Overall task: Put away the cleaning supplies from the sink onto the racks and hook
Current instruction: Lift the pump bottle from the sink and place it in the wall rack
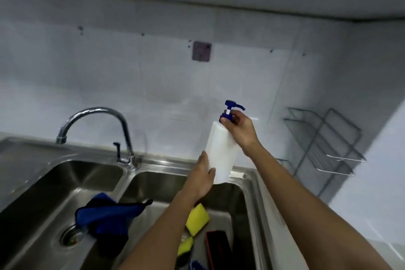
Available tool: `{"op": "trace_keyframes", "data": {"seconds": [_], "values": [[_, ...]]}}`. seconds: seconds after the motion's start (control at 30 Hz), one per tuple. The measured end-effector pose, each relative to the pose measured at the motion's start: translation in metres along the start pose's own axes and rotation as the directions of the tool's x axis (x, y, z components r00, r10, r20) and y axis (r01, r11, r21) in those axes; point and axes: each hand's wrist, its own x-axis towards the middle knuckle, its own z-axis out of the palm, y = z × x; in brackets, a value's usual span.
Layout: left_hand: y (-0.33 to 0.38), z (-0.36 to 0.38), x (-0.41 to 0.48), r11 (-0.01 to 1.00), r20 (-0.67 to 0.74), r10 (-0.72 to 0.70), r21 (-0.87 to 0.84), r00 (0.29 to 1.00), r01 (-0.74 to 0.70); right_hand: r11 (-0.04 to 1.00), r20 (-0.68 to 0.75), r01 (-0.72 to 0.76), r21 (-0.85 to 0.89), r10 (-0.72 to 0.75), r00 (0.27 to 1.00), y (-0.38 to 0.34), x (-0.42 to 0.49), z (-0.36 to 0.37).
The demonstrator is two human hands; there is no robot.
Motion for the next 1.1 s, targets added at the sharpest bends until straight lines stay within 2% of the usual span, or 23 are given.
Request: {"op": "trace_keyframes", "data": {"seconds": [0.1, 0.27, 0.43, 0.63, 0.83, 1.1], "values": [[0.049, 0.004, 0.013, 0.993, -0.064, 0.101, -0.062, 0.993, -0.105, 0.993, -0.029, 0.107, -0.047, -0.109, 0.994, -0.039, 0.004, -0.041], [0.135, 0.019, 0.031, 0.949, -0.038, 0.233, -0.210, 0.972, -0.236, 0.946, -0.072, 0.246, -0.213, -0.266, 0.961, -0.099, 0.005, -0.107], [0.204, 0.040, 0.049, 0.890, 0.013, 0.370, -0.291, 0.929, -0.350, 0.897, -0.105, 0.309, -0.314, -0.357, 0.928, -0.130, 0.005, -0.166], [0.241, 0.061, 0.076, 0.867, 0.133, 0.431, -0.333, 0.892, -0.370, 0.916, -0.221, 0.280, -0.288, -0.348, 0.911, -0.122, 0.023, -0.212], [0.251, 0.079, 0.100, 0.884, 0.212, 0.438, -0.281, 0.874, -0.375, 0.931, -0.270, 0.199, -0.306, -0.285, 0.920, -0.088, 0.049, -0.238], [0.245, 0.097, 0.122, 0.908, 0.253, 0.414, -0.186, 0.875, -0.376, 0.974, -0.348, 0.119, -0.191, -0.181, 0.920, -0.049, 0.069, -0.249]]}}
